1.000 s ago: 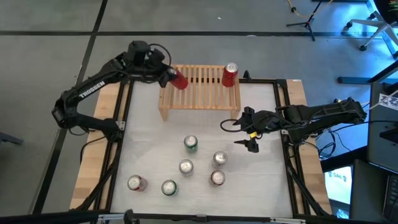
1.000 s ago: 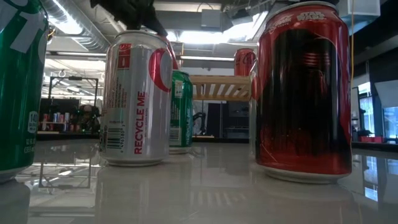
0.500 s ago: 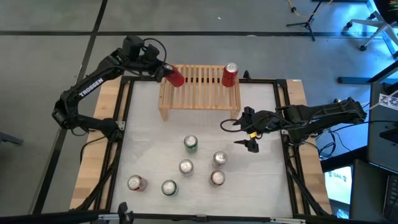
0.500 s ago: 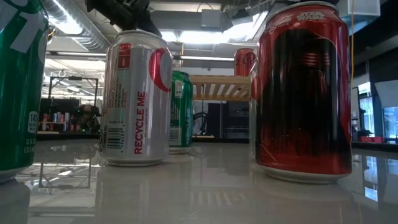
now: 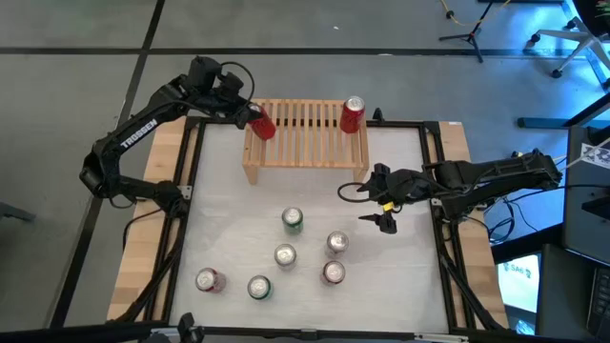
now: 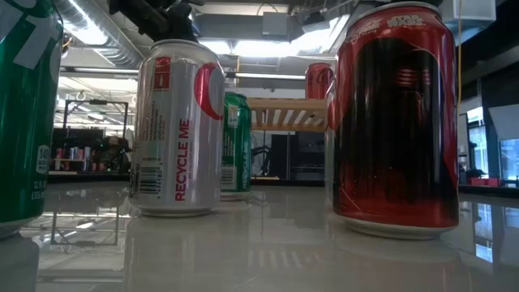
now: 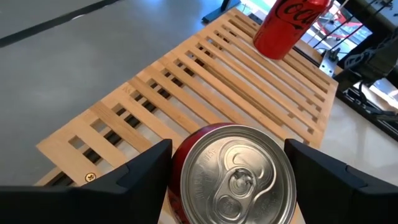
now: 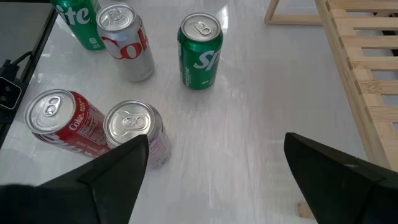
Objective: Place canned beverage on shelf
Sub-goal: Put the red black soda can on the shelf
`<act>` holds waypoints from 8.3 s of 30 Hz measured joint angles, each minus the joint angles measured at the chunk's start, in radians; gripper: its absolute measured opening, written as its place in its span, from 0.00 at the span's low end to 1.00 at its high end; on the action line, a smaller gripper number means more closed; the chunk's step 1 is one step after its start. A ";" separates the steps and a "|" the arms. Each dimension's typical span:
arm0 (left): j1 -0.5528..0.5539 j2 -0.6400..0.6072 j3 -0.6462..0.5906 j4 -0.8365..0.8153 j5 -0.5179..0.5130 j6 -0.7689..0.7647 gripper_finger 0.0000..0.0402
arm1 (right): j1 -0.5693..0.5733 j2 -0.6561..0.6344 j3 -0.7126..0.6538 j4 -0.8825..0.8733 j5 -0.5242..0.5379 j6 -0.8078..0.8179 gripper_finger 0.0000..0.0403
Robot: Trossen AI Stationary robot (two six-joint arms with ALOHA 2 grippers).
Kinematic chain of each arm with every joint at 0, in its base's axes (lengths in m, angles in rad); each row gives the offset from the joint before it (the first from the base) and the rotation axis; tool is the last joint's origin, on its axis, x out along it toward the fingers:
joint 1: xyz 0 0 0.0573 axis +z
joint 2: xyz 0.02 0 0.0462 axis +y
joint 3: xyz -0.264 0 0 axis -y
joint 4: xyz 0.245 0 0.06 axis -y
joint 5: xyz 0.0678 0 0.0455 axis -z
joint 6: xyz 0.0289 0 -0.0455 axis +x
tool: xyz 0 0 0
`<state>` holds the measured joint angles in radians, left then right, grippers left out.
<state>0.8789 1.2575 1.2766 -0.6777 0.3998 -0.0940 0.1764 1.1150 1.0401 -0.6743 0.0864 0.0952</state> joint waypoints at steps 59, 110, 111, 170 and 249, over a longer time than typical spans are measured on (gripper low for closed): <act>-0.038 0.000 -0.002 0.050 -0.064 -0.003 0.68 | 0.000 0.000 0.000 -0.001 0.000 0.000 0.92; -0.051 0.000 -0.002 0.052 -0.101 -0.007 0.70 | 0.000 0.000 0.000 -0.002 0.000 0.000 0.92; -0.056 0.000 -0.002 0.052 -0.101 -0.007 0.72 | 0.000 0.000 0.000 -0.002 0.000 0.000 0.92; -0.255 -0.127 -0.002 0.247 -0.144 0.018 0.82 | 0.000 0.000 0.000 -0.008 0.000 0.000 0.92; -0.319 0.274 0.438 -0.345 -0.613 -0.059 0.79 | 0.000 0.000 0.000 -0.005 0.000 0.000 0.92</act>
<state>0.5595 1.5311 1.7145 -1.0229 -0.2131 -0.1528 0.1764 1.1152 1.0401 -0.6792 0.0864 0.0952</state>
